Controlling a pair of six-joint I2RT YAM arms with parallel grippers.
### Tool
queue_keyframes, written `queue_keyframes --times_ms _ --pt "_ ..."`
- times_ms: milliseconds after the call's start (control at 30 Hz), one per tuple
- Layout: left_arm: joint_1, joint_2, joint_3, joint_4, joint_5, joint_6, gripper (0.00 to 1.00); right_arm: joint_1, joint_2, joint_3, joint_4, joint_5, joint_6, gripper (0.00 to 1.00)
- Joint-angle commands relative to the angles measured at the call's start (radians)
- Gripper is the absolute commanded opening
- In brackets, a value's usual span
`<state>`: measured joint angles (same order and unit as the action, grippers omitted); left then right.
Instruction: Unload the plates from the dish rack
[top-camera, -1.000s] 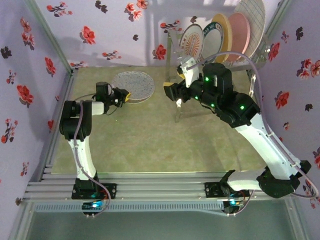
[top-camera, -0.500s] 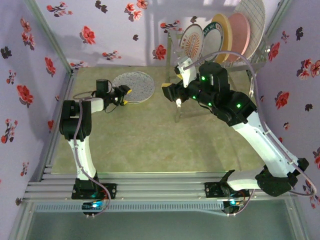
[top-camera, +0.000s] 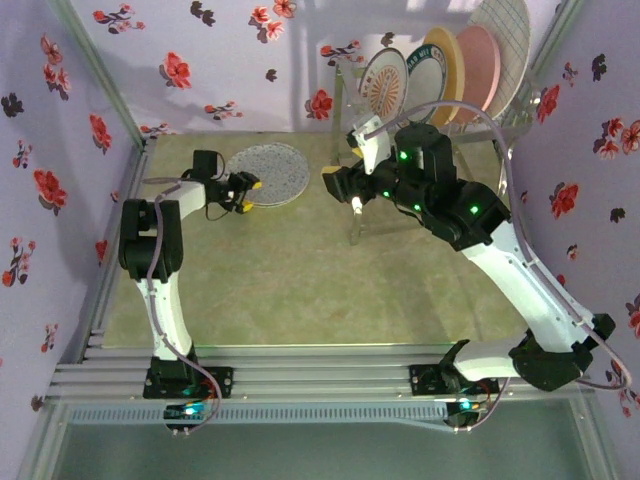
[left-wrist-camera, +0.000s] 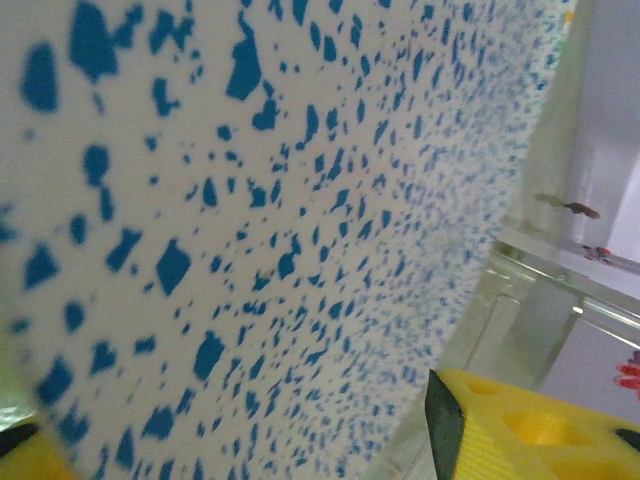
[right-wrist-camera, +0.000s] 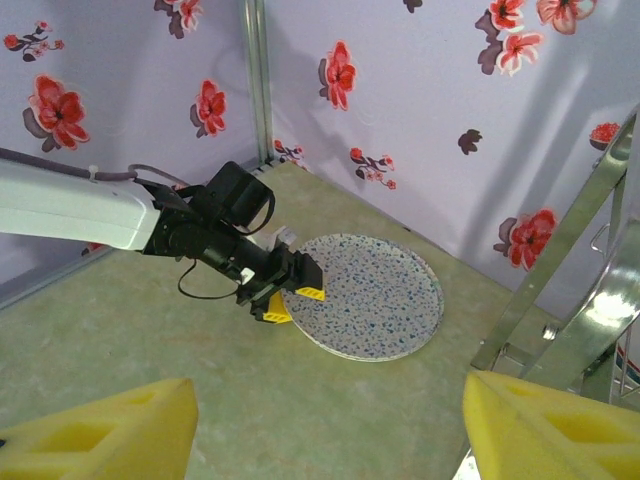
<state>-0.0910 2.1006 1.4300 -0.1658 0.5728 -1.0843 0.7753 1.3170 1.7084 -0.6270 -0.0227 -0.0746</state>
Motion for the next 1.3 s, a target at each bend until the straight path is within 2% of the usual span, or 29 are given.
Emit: queue_keyframes --times_ms 0,833,1000,1167,1267 --pt "0.007 -0.023 0.046 -0.110 -0.027 0.047 0.57 0.007 0.002 0.032 0.007 0.023 0.012 0.72" --pt "0.008 0.006 0.112 -0.224 -0.073 0.081 0.58 0.007 -0.008 0.052 -0.008 0.110 -0.003 0.75" --pt "0.008 -0.038 0.108 -0.251 -0.109 0.083 0.59 0.007 -0.039 0.079 0.008 0.278 -0.021 0.74" --pt "0.004 -0.162 0.069 -0.253 -0.176 0.049 0.60 0.003 -0.099 0.121 0.098 0.604 -0.153 0.73" --pt "-0.014 -0.257 0.054 -0.257 -0.236 0.033 0.60 -0.062 -0.120 0.157 0.184 0.752 -0.230 0.74"
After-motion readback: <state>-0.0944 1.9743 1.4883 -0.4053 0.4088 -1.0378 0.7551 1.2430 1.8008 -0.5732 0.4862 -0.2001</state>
